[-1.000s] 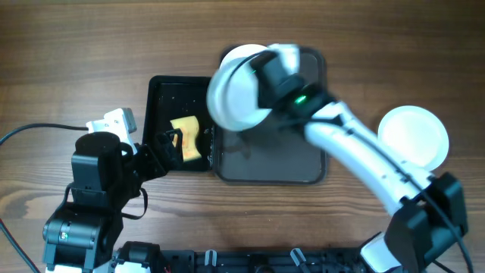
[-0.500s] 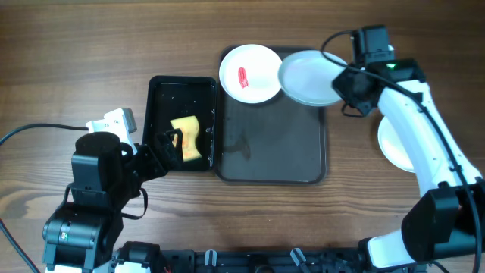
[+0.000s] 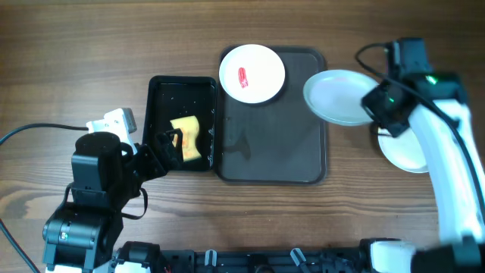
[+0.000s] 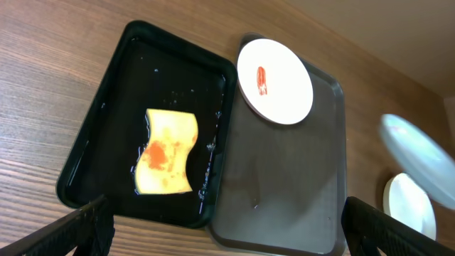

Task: Clean dirty plates on tray and stack at the side
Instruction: 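Carry the plate rightward and set it on the cleaned plate, then release the plate and move the right gripper to the last smeared plate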

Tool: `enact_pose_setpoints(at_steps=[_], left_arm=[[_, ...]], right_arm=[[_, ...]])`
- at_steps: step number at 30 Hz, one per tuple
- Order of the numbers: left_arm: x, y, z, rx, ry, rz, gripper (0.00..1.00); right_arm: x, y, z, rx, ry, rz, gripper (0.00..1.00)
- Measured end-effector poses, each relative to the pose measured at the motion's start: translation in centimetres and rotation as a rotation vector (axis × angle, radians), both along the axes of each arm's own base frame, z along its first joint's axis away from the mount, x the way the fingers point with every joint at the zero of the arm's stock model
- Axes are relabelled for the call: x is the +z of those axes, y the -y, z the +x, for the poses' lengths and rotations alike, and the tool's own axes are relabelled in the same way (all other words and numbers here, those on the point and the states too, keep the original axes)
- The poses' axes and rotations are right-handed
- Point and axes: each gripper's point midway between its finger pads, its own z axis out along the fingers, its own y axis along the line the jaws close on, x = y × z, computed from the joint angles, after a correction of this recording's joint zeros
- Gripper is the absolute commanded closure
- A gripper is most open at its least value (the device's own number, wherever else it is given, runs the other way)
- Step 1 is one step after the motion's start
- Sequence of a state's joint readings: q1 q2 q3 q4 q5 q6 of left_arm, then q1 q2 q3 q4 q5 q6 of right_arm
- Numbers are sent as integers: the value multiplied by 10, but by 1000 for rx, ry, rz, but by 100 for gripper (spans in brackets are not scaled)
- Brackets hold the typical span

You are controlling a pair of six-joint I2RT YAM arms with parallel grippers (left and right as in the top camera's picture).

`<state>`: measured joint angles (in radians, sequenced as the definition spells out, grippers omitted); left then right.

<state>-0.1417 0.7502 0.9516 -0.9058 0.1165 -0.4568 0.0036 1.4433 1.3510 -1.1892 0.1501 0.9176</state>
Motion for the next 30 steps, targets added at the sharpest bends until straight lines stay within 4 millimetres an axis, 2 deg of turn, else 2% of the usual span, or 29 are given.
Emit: enact_pose_setpoints(at_steps=[3,5,10,15,21,22,24,26,28,30], left_arm=[[0,0,0,0,0,0,0],[0,0,0,0,0,0,0],[0,0,0,0,0,0,0],[0,0,0,0,0,0,0],[0,0,0,0,0,0,0],[0,0,0,0,0,0,0],[0,0,0,0,0,0,0],[0,0,0,0,0,0,0],[0,0,0,0,0,0,0],[0,0,0,0,0,0,0]], right_arm=[[16,23,-18,-66,67,-22,96],[16,41,-28,-120,90,-37,96],[-22,81,-45,-259,64,-31,96],[-64,110,-68,-392,29,5,96],[-88,134,-79,-481,59,7,96],[-89,137,-78,-485,67,5,92],[-90,139,-77,-481,76,0,71],[-89,139,-76,-464,78,1,57],[-89,138,-75,-441,75,2,51],[-90,133,-74,-407,71,20,51]])
